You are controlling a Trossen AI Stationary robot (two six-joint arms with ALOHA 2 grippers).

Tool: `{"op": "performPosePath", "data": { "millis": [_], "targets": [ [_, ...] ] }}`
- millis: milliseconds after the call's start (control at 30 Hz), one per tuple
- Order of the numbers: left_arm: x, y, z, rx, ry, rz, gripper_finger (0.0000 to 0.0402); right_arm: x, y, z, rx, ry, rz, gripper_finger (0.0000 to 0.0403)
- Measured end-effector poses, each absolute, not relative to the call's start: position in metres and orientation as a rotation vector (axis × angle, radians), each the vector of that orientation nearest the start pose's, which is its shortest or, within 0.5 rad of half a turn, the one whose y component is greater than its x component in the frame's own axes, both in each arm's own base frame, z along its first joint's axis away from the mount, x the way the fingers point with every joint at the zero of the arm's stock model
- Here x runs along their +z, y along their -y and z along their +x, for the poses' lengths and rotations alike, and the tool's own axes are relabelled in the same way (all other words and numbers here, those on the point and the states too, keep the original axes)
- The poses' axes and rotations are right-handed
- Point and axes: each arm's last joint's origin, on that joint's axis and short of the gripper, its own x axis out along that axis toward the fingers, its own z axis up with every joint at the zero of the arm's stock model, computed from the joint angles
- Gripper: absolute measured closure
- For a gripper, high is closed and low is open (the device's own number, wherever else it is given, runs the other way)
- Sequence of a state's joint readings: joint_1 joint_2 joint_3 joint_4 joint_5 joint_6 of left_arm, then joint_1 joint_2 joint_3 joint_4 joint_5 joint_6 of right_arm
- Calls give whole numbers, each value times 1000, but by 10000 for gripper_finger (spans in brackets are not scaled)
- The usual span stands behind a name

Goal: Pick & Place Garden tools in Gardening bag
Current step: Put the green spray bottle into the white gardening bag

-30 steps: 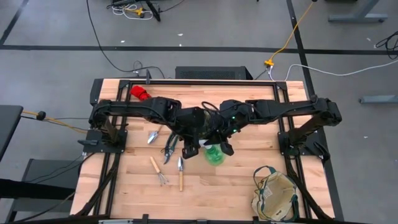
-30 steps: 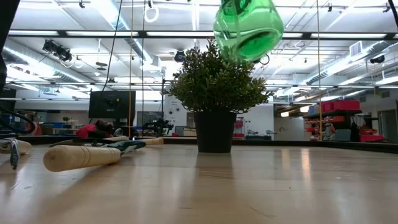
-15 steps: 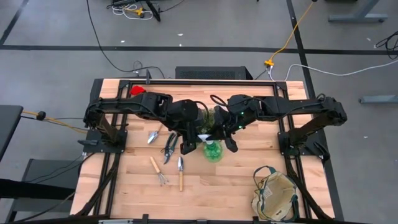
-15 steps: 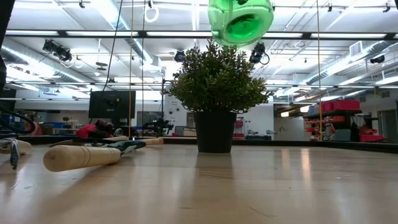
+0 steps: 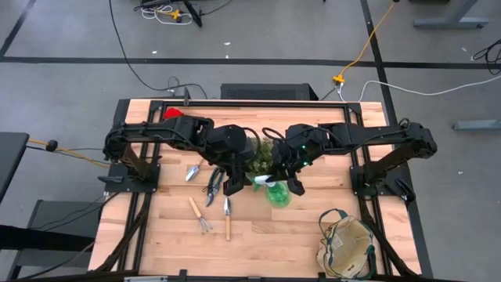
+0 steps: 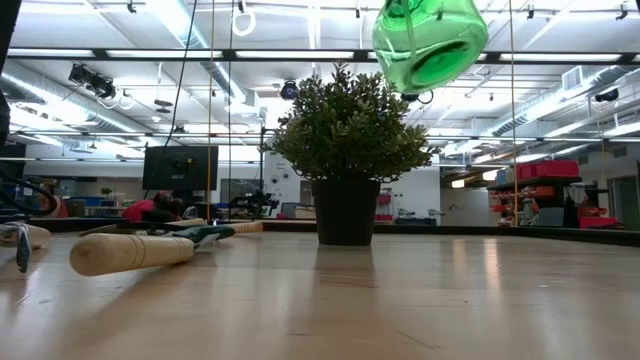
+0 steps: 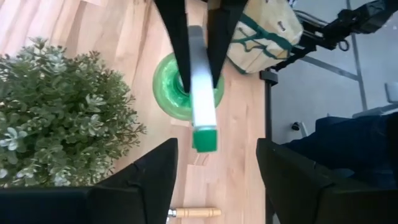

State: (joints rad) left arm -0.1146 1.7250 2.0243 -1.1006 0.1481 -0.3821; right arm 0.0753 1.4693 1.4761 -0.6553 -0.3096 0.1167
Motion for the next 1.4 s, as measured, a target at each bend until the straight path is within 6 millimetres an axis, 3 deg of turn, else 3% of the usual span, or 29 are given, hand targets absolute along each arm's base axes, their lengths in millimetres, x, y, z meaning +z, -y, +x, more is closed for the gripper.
{"op": "performPosePath", "data": {
  "millis": [200,400,800,1133,1400],
  "targets": [
    [432,42,332,-92,-834,-373,186,375,-31,308,313,-657,179,355],
    [441,41,320,-97,-812,-361,205,387,-31,289,279,-646,134,355],
    [457,38,300,-102,-755,-327,225,408,-53,248,295,-605,-38,355],
    [460,37,298,-93,-731,-263,230,424,-68,217,360,-541,-106,355],
    [460,37,298,-106,-734,-230,297,432,-86,201,474,-476,-138,355]
  ]
}}
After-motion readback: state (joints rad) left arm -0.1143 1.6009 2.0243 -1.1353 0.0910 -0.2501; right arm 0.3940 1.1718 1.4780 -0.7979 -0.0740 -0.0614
